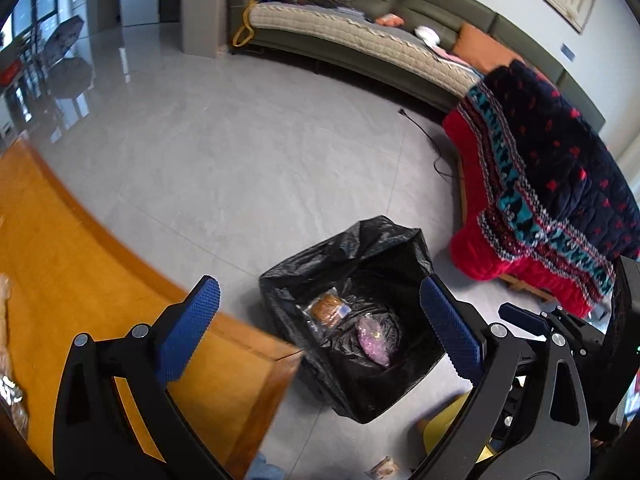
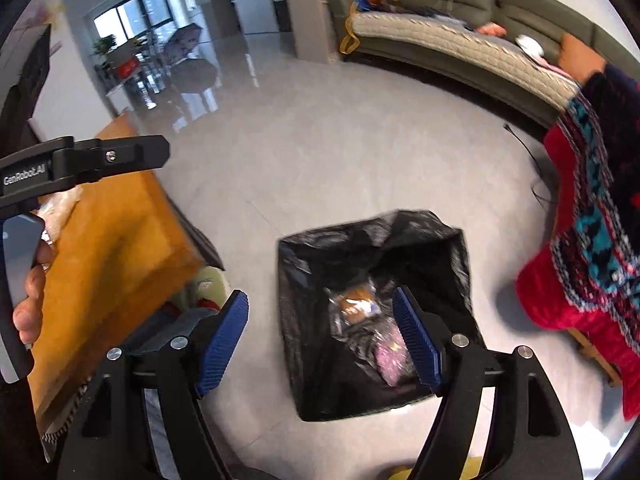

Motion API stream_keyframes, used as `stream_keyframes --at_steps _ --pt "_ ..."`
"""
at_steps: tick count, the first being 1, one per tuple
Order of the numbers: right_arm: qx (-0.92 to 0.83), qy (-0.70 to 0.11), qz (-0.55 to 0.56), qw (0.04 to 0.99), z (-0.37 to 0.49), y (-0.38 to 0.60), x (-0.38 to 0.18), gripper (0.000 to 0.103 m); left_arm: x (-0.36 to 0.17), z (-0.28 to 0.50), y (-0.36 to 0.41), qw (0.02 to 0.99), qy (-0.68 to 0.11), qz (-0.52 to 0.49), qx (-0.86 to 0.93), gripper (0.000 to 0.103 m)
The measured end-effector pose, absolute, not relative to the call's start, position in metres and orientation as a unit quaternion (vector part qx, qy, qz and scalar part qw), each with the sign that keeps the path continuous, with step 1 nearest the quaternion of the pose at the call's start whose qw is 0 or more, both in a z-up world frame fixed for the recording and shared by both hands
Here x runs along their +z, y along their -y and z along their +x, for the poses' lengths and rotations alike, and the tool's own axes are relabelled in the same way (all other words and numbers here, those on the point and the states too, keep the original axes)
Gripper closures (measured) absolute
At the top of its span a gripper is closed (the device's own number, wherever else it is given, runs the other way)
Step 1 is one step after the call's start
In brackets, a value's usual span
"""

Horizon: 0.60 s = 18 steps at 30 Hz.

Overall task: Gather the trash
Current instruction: 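Grasp the paper cup with the left tool while the right tool grasps the foil bag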

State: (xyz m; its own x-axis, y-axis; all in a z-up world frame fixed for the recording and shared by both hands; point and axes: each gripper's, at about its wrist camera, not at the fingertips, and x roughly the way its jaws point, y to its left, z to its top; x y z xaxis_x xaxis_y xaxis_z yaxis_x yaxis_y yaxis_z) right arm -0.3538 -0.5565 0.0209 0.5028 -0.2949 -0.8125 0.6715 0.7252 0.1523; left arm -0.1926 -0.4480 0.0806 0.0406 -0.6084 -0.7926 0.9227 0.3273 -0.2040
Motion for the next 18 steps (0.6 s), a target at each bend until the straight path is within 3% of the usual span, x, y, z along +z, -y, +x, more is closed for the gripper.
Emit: stream_keyframes --at_steps 18 --pt "-0.053 -0.372 0.126 0.918 -0.172 0.406 0.105 0.022 0.134 -0.061 0.227 0.840 -0.382 0.125 -0.364 0.006"
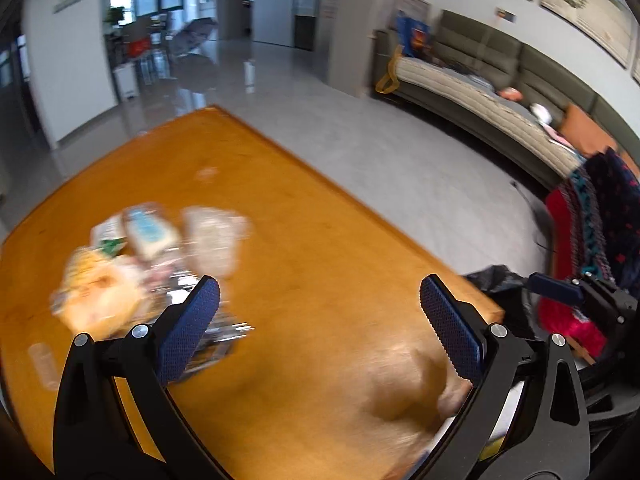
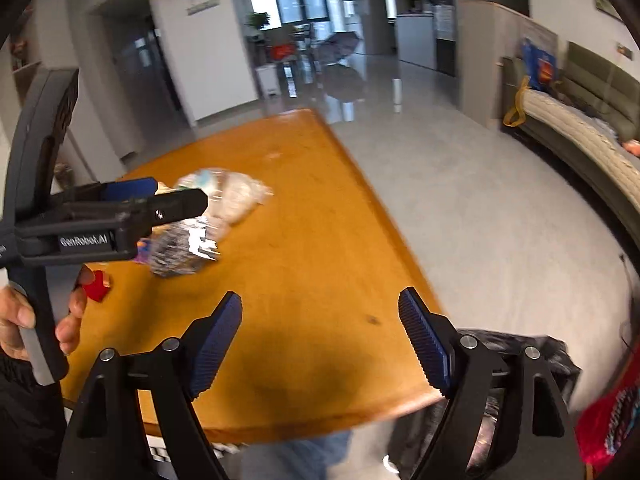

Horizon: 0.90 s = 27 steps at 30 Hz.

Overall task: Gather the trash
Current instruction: 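Grasp the paper cup with the left tool while the right tool grasps the foil bag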

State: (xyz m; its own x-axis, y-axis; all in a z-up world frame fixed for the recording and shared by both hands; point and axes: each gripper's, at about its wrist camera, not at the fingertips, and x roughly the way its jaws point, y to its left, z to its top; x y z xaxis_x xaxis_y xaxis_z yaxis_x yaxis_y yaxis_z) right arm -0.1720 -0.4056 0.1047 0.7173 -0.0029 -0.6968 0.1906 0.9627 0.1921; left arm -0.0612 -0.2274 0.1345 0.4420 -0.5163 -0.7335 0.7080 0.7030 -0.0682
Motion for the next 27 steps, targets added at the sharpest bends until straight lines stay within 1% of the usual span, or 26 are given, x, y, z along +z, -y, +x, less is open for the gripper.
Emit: stream_keyframes --at_steps 5,10,16,21,23,27 --pt "0.022 -0.374 0.112 0.920 -0.113 0.361 0.115 0.021 0.134 -0.024 0.150 0.872 -0.389 0.099 -0.282 0.006" --pt "0.094 -0.411 0.155 0.894 -0.041 0.327 0.102 0.021 0.120 0.010 0.093 0.887 -0.413 0.063 -0.197 0.006" --pt "0.102 -0.448 0.116 0.881 0.008 0.286 0.080 0.021 0.096 0.045 0.084 0.876 -0.448 0.069 -0.167 0.006" --pt "0.105 -0.471 0.133 0.866 0.026 0.292 0.058 0.021 0.077 0.077 0.087 0.858 -0.481 0.033 -0.176 0.006" --pt "0.113 -0.481 0.134 0.859 0.031 0.295 0.048 0.019 0.072 0.085 0.093 0.849 -0.493 0.030 -0.188 0.006" --pt "0.123 -0.489 0.135 0.853 0.036 0.296 0.038 0.018 0.056 0.096 0.097 0.826 -0.519 0.019 -0.218 0.006"
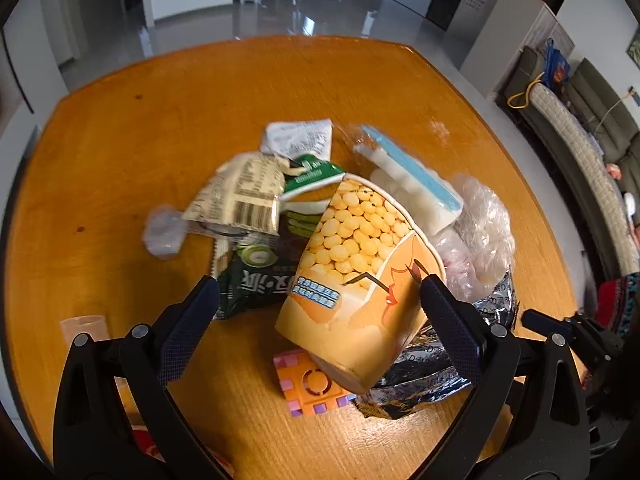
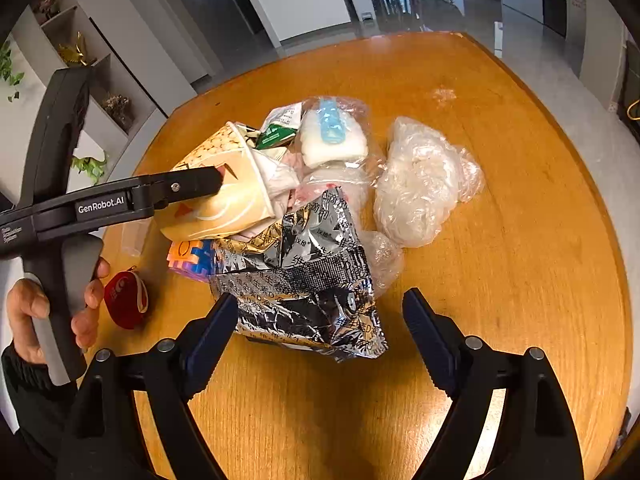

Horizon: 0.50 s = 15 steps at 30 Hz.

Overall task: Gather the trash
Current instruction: 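Grasp the paper cup with the left tool while the right tool grasps the foil bag, then carry the cup and foil bag to the trash bag and release both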

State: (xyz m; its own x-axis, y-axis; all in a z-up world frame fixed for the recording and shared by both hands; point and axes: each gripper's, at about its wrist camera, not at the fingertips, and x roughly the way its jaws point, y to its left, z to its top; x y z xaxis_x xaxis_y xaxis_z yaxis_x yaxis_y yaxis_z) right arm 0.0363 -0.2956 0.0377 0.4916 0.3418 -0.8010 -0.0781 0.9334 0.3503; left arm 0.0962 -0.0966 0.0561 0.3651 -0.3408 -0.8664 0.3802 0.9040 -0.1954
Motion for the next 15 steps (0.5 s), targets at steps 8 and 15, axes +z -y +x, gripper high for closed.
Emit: stream_keyframes --at_steps 8,15 --pt "0.166 -0.511 0.144 0.831 0.032 0.286 0.025 0.073 0.041 0.096 0.088 0.794 -0.543 -0.069 -0.265 0.029" --pt "0.182 -0.482 0.130 0.847 0.001 0.284 0.045 0.087 0.061 0.074 0.088 0.813 -0.507 -0.071 -0.278 0.044"
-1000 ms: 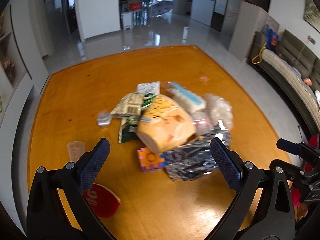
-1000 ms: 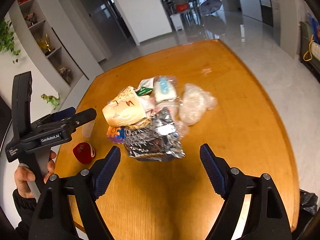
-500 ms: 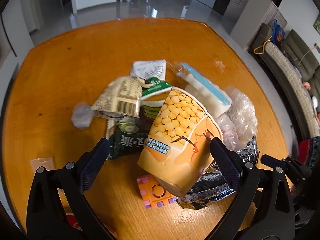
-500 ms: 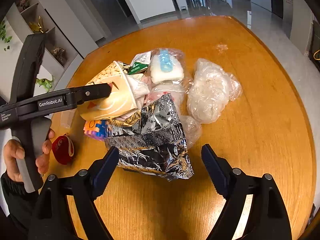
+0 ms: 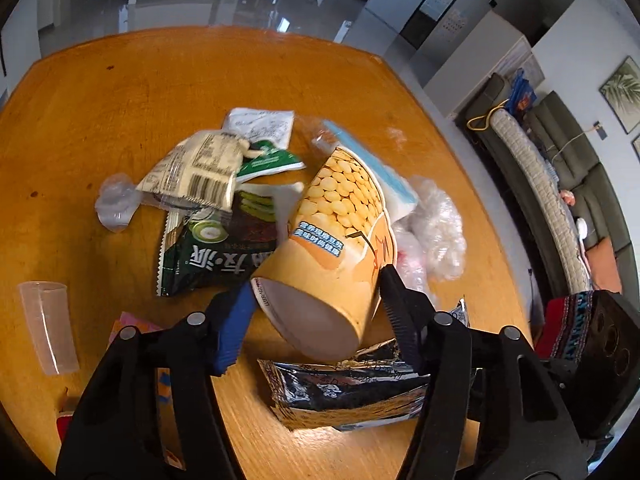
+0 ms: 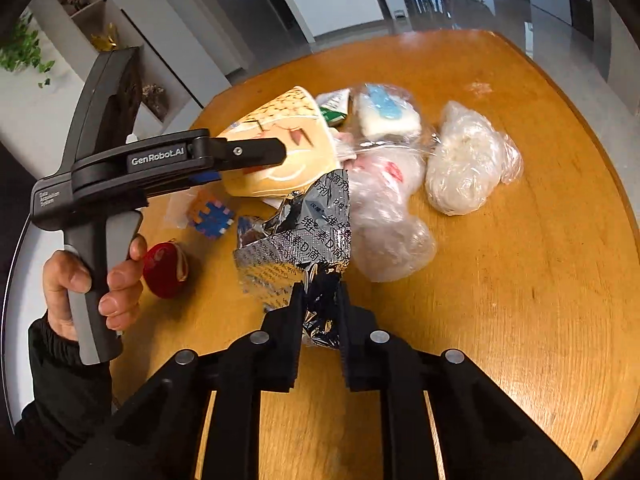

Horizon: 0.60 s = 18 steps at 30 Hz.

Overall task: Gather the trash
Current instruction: 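Carry the cup and foil bag to the trash bag and release both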

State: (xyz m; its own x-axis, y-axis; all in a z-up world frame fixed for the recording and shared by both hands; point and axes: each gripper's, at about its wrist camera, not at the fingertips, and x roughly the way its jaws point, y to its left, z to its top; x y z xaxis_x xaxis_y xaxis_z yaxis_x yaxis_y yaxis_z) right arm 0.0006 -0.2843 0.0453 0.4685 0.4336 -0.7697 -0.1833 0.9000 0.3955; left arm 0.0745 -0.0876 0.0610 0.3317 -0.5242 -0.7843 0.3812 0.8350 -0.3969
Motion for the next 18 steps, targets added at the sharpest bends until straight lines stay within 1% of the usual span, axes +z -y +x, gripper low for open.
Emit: stream_keyframes --at_steps 8,14,18 --pt "0.166 -0.430 0.145 0.875 -0.052 0.298 0.079 0.088 0.105 0.035 0.093 0.835 -0.447 -0.062 -0.315 0.044" --pt "0.126 -0.402 0.168 0.891 -0.094 0.334 0.087 0.088 0.126 -0.006 0.129 0.837 -0.409 -0.013 -0.363 0.044" --pt "0.097 -0.390 0.173 0.899 -0.118 0.355 0.090 0.088 0.130 -0.024 0.155 0.829 -0.396 0.007 -0.394 0.044"
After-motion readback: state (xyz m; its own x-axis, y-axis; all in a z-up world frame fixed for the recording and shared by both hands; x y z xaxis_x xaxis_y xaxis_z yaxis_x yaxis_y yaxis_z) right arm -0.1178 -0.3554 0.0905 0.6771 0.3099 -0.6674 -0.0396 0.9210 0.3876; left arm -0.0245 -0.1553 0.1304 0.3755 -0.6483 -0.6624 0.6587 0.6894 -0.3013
